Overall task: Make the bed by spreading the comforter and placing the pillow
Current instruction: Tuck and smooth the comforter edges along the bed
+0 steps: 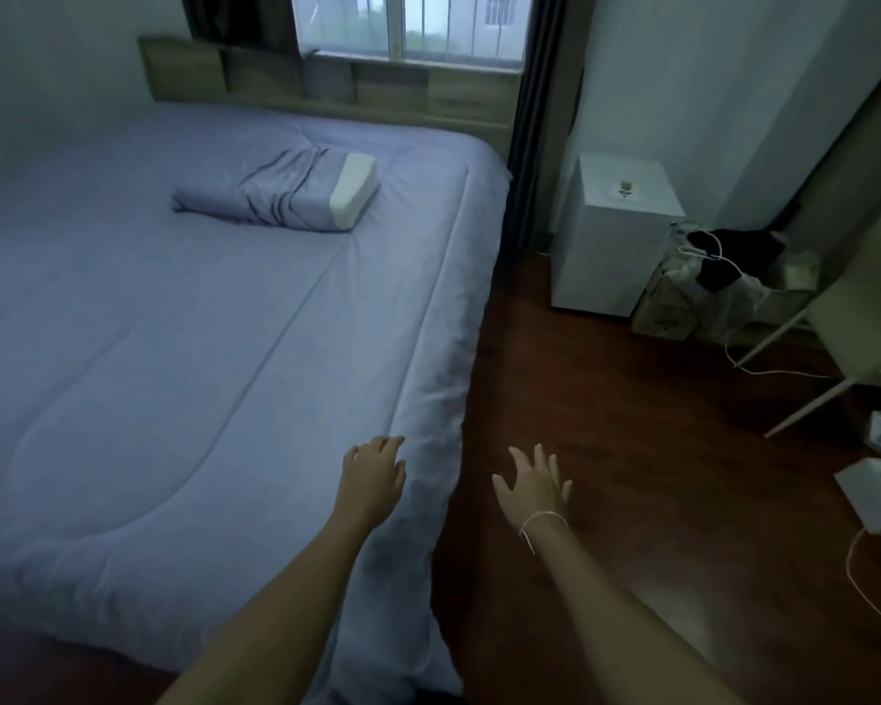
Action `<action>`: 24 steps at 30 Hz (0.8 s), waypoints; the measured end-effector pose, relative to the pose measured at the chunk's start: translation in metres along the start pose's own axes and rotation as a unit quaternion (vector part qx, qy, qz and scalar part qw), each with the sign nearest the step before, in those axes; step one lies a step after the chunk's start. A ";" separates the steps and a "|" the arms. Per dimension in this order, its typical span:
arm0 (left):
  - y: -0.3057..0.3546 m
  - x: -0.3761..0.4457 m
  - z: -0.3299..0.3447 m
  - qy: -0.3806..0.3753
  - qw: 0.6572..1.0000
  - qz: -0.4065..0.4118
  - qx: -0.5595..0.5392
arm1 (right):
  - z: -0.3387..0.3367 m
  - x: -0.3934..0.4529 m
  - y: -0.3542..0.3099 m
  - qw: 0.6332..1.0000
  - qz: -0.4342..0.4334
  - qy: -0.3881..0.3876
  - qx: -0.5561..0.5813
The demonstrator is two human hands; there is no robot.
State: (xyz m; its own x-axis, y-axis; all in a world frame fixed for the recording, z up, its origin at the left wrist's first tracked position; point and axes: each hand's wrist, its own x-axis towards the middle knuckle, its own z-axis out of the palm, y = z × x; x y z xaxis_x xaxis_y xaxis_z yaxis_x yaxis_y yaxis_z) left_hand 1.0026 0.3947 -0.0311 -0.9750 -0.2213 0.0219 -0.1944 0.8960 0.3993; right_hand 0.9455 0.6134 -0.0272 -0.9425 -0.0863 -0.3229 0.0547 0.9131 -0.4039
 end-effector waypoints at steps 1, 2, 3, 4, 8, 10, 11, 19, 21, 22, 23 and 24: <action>0.006 0.007 0.003 0.003 1.000 -0.002 0.005 | -0.005 0.007 0.005 1.000 0.002 0.000 0.003; 0.012 0.015 0.005 0.005 1.000 -0.003 0.011 | -0.009 0.014 0.009 1.000 0.001 0.000 0.005; 0.016 0.021 0.006 0.009 1.000 -0.005 0.018 | -0.013 0.020 0.012 1.000 0.000 0.000 0.007; 0.022 0.030 0.008 0.012 1.000 -0.006 0.025 | -0.018 0.028 0.015 1.000 -0.002 0.000 0.008; 0.040 0.070 0.014 0.016 0.999 -0.008 0.032 | -0.040 0.067 0.020 1.000 -0.007 -0.002 0.007; 0.047 0.099 0.021 0.022 0.999 -0.006 0.029 | -0.053 0.097 0.018 1.000 -0.019 0.001 0.011; 0.051 0.115 0.025 0.026 0.999 -0.007 0.025 | -0.061 0.114 0.018 1.000 -0.026 0.002 0.012; 0.078 0.270 0.056 0.089 0.996 -0.016 0.008 | -0.118 0.264 0.008 0.998 -0.066 -0.014 0.008; 0.087 0.316 0.057 0.109 0.994 -0.014 0.004 | -0.136 0.305 0.003 0.997 -0.076 -0.016 0.011; 0.093 0.340 0.056 0.113 0.993 -0.016 0.000 | -0.147 0.327 -0.001 0.997 -0.077 -0.012 0.014; 0.099 0.359 0.053 0.115 0.993 -0.017 -0.001 | -0.156 0.345 -0.004 0.997 -0.078 -0.009 0.016; 0.106 0.380 0.052 0.114 0.993 -0.019 0.000 | -0.165 0.364 -0.007 0.997 -0.079 -0.009 0.016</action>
State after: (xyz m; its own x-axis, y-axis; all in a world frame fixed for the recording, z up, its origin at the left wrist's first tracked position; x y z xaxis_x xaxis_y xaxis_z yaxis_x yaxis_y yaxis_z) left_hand 0.6055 0.4258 -0.0283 -0.9170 -0.3364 0.2143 -0.2303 0.8852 0.4042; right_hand 0.5473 0.6418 -0.0008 -0.9343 -0.2358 -0.2673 -0.0837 0.8742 -0.4784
